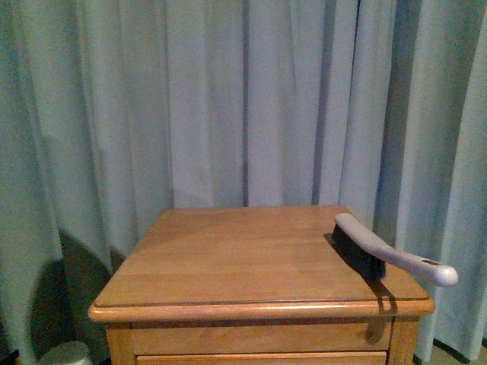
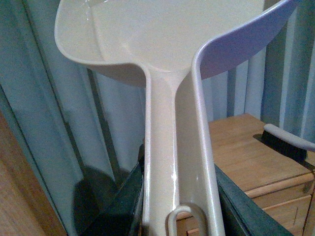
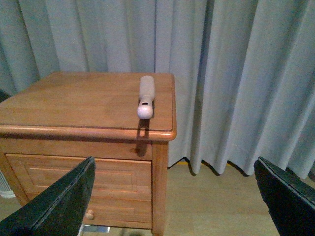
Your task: Clean up trash
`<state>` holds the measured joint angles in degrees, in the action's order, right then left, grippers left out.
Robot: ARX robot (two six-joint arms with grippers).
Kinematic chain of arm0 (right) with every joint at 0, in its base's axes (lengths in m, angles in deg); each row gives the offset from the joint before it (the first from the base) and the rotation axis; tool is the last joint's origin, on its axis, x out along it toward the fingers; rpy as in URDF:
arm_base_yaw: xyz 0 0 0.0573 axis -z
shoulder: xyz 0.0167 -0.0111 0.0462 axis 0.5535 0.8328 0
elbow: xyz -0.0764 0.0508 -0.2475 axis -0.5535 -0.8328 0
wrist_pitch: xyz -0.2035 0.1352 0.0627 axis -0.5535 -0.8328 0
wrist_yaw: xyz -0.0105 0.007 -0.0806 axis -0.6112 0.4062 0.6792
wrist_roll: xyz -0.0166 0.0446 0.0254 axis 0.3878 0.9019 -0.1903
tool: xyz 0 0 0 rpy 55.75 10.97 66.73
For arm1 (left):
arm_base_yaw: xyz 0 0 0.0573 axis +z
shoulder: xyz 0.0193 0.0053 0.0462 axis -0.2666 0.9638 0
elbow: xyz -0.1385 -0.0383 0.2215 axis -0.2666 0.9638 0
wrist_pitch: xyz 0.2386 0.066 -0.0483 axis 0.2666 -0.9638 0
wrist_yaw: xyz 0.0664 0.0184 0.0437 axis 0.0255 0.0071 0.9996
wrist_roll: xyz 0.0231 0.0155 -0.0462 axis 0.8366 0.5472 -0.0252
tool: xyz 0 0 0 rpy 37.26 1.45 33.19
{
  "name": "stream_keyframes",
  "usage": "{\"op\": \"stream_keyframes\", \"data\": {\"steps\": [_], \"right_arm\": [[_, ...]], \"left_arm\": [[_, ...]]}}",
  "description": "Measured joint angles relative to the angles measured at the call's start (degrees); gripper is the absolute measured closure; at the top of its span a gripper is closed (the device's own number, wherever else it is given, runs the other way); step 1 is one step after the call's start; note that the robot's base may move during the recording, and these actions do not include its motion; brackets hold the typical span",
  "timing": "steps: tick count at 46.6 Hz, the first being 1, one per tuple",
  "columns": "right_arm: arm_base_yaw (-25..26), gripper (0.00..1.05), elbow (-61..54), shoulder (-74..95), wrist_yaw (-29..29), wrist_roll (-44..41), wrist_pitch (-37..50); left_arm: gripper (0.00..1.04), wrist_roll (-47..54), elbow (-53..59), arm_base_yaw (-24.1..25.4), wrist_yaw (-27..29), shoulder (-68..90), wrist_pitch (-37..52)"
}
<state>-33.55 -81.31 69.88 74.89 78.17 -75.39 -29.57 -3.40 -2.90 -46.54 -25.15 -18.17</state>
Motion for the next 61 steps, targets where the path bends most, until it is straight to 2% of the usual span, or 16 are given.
{"op": "stream_keyframes", "data": {"steps": [23,25,27,30,33,35,39,43,61], "right_arm": [[0.0,0.07,0.0,0.0,0.11,0.02,0.0],[-1.29,0.07,0.13,0.92,5.03,0.87,-0.61],[-4.48,0.07,1.05,3.72,14.51,2.97,-1.77],[-6.01,0.07,2.4,9.22,23.8,5.6,-1.31],[-5.95,0.07,3.91,15.08,28.04,7.19,0.35],[-5.66,0.07,5.11,18.64,28.06,8.02,1.81],[-5.03,0.07,11.58,30.8,23.47,9.25,7.65],[-4.2,0.07,20.26,42.34,20.31,10.51,7.39],[-4.74,0.07,59.87,80.24,11.65,17.22,-15.41]], "left_arm": [[0.77,-0.02,0.0,-0.42,0.11,0.0,0.02],[0.77,-0.02,0.0,-0.42,0.11,0.0,0.02],[0.77,-0.02,0.0,-0.42,0.09,0.0,0.02],[0.77,-0.04,0.0,-0.42,0.17,0.0,0.02],[0.77,-0.02,0.0,-0.42,0.22,0.0,0.02],[0.77,-0.02,0.0,-0.42,0.09,0.0,0.02],[0.77,-0.02,0.0,-0.5,0.13,0.04,0.02],[0.77,-0.04,0.0,-0.52,0.26,0.04,0.02],[0.77,-0.02,0.0,-0.52,0.24,0.04,0.02]]}}
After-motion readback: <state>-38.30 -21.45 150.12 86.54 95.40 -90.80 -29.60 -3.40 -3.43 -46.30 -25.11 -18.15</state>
